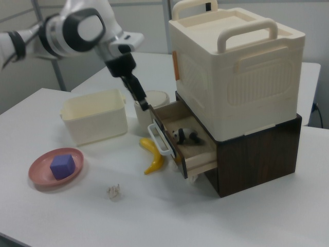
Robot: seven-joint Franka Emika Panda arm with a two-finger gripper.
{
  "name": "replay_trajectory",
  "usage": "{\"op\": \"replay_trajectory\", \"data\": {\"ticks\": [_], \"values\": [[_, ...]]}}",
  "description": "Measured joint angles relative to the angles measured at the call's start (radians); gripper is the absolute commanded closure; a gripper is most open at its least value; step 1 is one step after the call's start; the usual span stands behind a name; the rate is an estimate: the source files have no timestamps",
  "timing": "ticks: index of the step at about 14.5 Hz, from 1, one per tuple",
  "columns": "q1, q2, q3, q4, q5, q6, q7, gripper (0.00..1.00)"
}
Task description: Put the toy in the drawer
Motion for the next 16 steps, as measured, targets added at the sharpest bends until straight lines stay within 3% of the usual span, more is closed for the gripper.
{"op": "replay_trajectory", "data": {"ticks": [3, 6, 13, 16], "values": [[-0.004, -0.027, 0.001, 0.088, 0.105, -0.178, -0.211, 0.00], [-0.005, -0.043, -0.002, 0.180, 0.151, -0.307, -0.361, 0.00], [0.049, -0.046, -0.005, 0.217, 0.158, -0.364, -0.389, 0.00], [0.047, -0.028, -0.022, 0.186, 0.158, -0.294, -0.400, 0.00]]}}
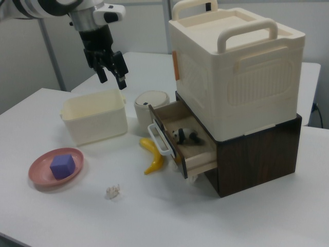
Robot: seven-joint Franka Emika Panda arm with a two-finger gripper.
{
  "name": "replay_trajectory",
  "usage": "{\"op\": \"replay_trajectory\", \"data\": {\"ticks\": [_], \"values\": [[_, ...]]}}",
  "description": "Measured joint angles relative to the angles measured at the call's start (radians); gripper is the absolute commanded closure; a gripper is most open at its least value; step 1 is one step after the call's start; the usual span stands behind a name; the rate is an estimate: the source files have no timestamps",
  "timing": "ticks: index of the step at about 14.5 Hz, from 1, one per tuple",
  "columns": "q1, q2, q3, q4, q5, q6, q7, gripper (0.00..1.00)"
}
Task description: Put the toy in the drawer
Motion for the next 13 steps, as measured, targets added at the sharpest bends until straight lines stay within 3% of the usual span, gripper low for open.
{"op": "replay_trajectory", "data": {"ticks": [7, 8, 11, 13], "values": [[0.007, 0.002, -0.005, -0.032, 0.000, 0.049, -0.035, 0.00], [0.030, 0.002, -0.022, -0.033, 0.000, 0.048, -0.035, 0.00], [0.188, 0.002, -0.178, -0.034, 0.000, 0.047, -0.035, 0.00], [0.212, 0.002, -0.224, -0.034, 0.005, 0.047, -0.035, 0.00]]}}
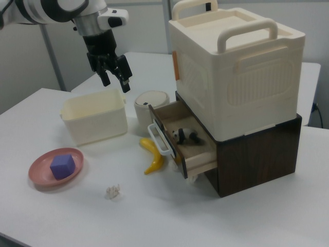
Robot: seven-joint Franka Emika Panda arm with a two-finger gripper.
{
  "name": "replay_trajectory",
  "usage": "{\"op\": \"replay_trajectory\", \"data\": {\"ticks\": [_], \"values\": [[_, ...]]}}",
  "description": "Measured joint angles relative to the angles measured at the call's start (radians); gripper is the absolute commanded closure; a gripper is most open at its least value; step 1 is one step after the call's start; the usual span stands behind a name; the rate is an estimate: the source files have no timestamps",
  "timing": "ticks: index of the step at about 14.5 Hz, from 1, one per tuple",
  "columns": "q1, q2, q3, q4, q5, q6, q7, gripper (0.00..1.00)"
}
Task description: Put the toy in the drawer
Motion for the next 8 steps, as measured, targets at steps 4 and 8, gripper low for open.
{"op": "replay_trajectory", "data": {"ticks": [4, 8], "values": [[-0.033, -0.001, -0.004, 0.000, 0.060, 0.002, -0.001, 0.00], [-0.075, -0.001, 0.044, 0.001, 0.065, 0.002, -0.002, 0.00]]}}
